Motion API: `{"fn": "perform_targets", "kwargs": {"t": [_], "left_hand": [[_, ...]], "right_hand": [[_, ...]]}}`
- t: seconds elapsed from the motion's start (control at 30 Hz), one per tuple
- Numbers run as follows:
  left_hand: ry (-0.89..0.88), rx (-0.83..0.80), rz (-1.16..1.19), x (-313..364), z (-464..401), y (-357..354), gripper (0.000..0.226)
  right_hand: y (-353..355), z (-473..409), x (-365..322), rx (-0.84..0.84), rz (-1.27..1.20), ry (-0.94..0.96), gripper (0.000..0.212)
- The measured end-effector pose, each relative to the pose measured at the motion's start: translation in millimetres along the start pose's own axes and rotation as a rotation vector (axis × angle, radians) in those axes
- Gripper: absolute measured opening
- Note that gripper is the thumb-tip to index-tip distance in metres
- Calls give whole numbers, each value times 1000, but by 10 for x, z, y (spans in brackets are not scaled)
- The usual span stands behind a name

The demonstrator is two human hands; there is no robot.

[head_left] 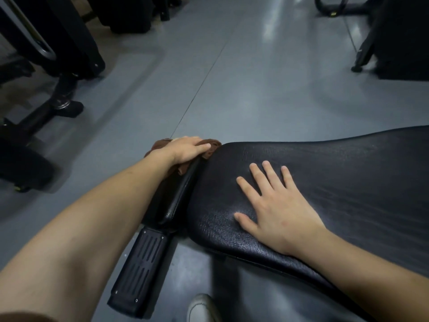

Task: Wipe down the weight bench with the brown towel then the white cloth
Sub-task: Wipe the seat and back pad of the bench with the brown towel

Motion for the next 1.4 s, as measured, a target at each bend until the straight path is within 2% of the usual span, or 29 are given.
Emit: {"fn": "perform_targets", "kwargs": {"t": [0.13,0.27,0.37,0.47,0.6,0.77,0.87,1.0,1.2,1.3,1.4], "left_hand": [[222,59,122,-464,-75,85,63],[380,90,237,-899,-139,73,60],[467,129,312,-1092,-124,57,60],[481,194,350,-1188,-78,15,57],[409,231,223,-1063,26,14,63],[34,201,9,-162,67,-4,39],[-89,182,1,43,125,-57,38],[-253,184,127,149,382,-124,47],[-348,136,333,-166,916,-243,32],[-314,158,441,-423,1279,-300,35],[-207,191,477,-751,1502,-359,42]], "right_hand": [[-13,7,0,7,-12,4,82],[-17,-10,3,21,-24,8,81],[-24,-12,8,35,-21,6,80],[-31,-11,6,32,-3,9,81],[-30,-20,-6,26,3,12,82],[-28,-7,-10,-5,13,22,85],[-9,2,-11,-20,3,15,85],[16,2,-8,-37,6,16,83],[19,16,3,-52,-10,13,86],[9,17,7,-61,13,7,85],[-3,10,9,-63,13,4,86]]}}
Point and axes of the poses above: each hand's wrist, its own z-axis away from the middle knuckle, its own y-axis out of the back of the hand, x = y × z, the point moved 9 cm from there along -z, towards the middle knuckle
